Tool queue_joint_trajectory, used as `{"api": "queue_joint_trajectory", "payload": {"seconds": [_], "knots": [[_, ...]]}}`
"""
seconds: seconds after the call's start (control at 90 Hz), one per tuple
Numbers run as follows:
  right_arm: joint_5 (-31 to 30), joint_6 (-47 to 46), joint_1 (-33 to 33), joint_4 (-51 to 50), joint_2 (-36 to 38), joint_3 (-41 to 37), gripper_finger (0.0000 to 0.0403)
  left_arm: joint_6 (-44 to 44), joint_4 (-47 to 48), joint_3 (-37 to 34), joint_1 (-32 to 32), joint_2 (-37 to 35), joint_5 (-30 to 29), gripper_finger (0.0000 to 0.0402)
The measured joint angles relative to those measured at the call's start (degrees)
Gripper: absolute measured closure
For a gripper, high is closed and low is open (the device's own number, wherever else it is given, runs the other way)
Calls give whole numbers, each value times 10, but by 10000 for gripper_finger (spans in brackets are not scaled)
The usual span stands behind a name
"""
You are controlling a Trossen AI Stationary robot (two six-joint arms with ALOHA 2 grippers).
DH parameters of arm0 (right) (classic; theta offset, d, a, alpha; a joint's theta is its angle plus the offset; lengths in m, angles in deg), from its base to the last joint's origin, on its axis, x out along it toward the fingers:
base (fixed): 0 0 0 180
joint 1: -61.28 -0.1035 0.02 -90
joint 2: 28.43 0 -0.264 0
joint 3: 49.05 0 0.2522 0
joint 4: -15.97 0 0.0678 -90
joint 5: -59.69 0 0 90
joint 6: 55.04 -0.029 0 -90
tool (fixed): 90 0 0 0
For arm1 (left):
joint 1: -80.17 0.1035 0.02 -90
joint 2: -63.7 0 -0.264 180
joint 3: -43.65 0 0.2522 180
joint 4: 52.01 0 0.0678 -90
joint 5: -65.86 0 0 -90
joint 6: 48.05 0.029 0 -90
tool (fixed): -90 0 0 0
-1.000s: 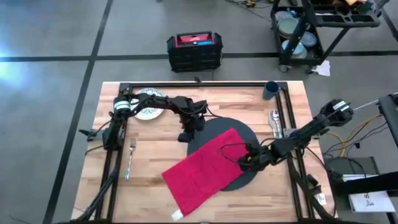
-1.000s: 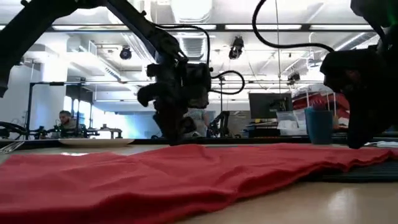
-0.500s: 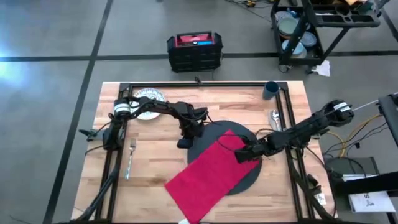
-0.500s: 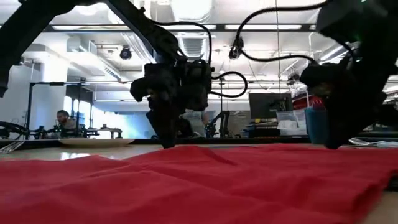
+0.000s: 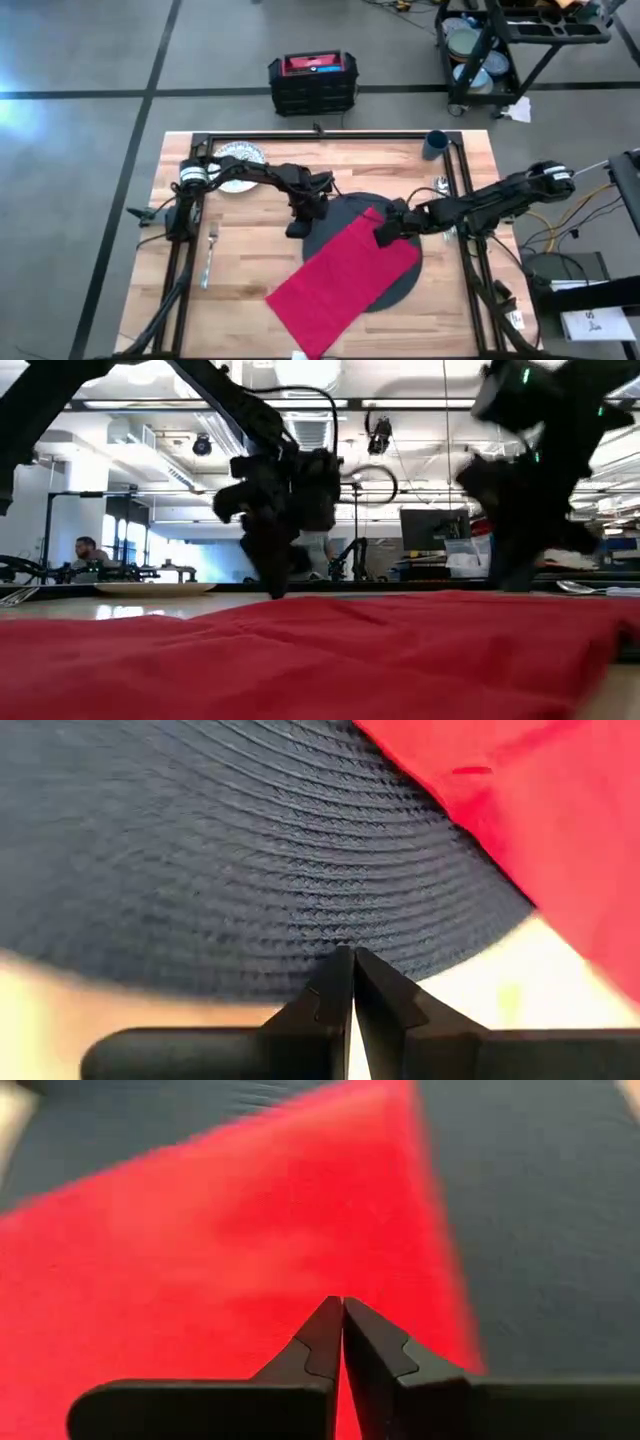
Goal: Set table place
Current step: Adjust the black placemat
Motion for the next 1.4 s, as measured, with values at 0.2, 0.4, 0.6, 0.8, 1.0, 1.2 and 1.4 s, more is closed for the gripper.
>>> {"api": "queue_joint_trajectory", "payload": {"seconds": [0.2, 0.4, 0.6, 0.8, 1.0, 1.2, 1.4], "knots": [[-3, -97, -94, -5, -25, 2, 403, 40, -50, 26, 5, -12, -35, 402], [-4, -201, -171, -6, -67, 0, 403, 85, -72, 49, 16, 23, -37, 402], [-10, -232, -190, 3, -85, 2, 403, 91, -62, 65, 28, 72, -30, 402], [-12, -202, -154, 1, -86, -4, 403, 88, 38, 73, 42, 88, -12, 402], [14, -106, -77, 17, -86, -5, 403, 88, 92, 70, 48, 83, 6, 402], [37, -8, 0, 35, -87, -6, 403, 71, 123, 48, 47, 83, 46, 401], [56, 70, 65, 42, -87, -6, 403, 49, 114, 30, 47, 81, 55, 401]]}}
